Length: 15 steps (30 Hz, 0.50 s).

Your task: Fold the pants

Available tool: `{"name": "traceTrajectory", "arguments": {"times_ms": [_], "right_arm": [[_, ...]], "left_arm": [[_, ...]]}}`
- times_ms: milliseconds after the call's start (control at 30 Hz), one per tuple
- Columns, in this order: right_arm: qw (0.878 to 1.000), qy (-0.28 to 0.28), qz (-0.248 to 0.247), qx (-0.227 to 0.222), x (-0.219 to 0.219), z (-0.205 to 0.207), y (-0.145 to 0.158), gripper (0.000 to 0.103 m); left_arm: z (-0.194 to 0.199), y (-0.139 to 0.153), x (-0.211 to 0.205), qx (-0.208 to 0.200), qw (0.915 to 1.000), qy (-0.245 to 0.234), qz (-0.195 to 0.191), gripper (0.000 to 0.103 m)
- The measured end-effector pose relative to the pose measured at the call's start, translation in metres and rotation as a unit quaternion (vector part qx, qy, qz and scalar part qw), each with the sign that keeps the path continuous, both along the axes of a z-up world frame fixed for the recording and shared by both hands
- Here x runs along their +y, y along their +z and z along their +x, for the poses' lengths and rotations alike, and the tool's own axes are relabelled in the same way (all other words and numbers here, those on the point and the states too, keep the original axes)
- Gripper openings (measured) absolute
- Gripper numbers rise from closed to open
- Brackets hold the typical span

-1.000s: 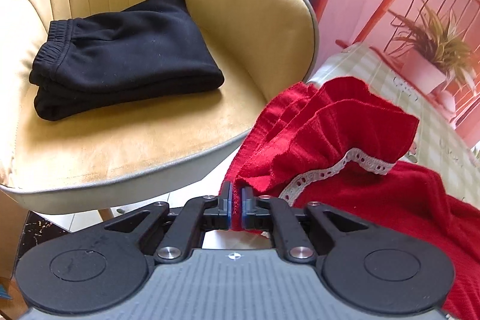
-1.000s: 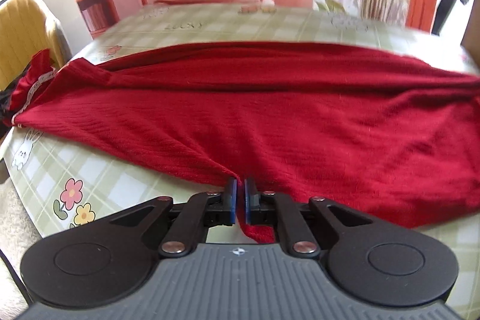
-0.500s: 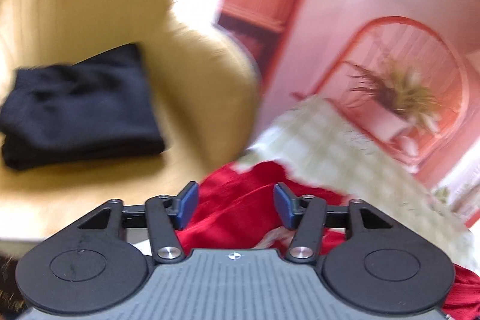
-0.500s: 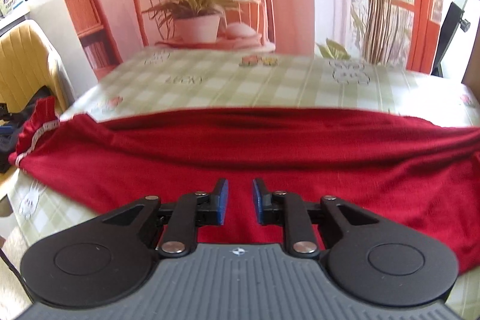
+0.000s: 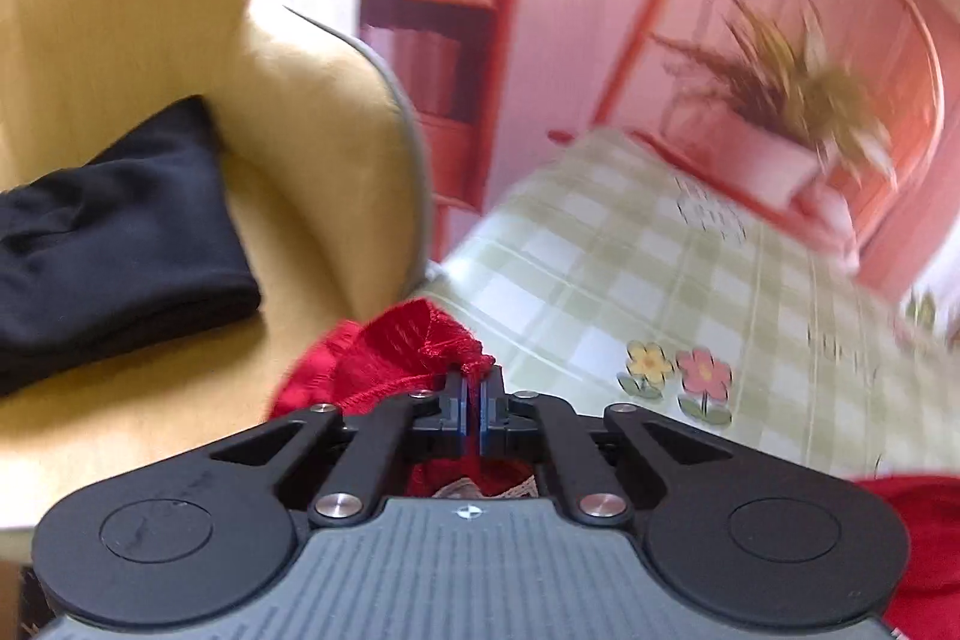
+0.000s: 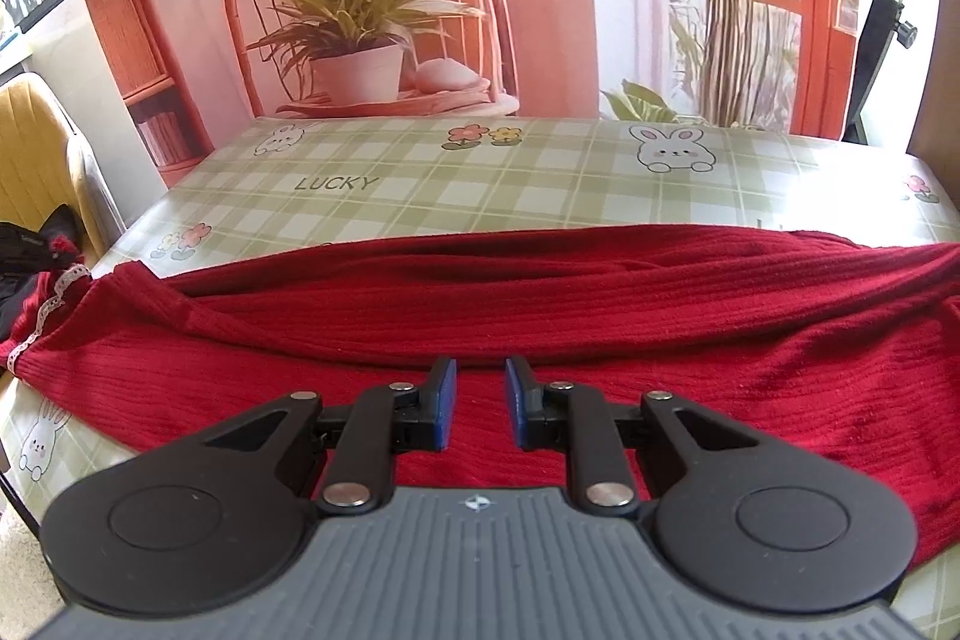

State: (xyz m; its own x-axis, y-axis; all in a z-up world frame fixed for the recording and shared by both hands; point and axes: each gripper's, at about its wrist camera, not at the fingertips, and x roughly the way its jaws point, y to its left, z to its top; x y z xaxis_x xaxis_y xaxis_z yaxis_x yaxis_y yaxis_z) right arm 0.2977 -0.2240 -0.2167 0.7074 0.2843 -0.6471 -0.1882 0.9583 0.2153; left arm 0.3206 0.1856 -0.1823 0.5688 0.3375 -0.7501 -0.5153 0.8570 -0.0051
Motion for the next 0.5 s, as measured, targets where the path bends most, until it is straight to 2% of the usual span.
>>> {"name": "traceTrajectory", "arguments": {"times_ms": [100,267,367,500], "right_arm": [[1.000,-0.006,0.004,0.002,-0.006,0.001,-0.003,0.020],[1.000,-0.009,0.013,0.005,-0.009,0.010,-0.006,0.020],[1.000,0.000,0.016,0.003,-0.004,0.020,-0.006,0.020],[1.000,0.015,0.010,-0.003,0.006,0.037,-0.005,0.020]], "left_arm": [[-0.026,0.024,0.006,-0.039,0.9989,0.020,0.016,0.004],[-0.070,0.057,0.015,-0.085,0.9944,0.062,0.010,0.005],[-0.084,0.060,0.017,-0.086,0.9931,0.080,0.006,0.004],[-0.082,0.052,0.022,-0.075,0.9930,0.090,-0.001,0.005]]}}
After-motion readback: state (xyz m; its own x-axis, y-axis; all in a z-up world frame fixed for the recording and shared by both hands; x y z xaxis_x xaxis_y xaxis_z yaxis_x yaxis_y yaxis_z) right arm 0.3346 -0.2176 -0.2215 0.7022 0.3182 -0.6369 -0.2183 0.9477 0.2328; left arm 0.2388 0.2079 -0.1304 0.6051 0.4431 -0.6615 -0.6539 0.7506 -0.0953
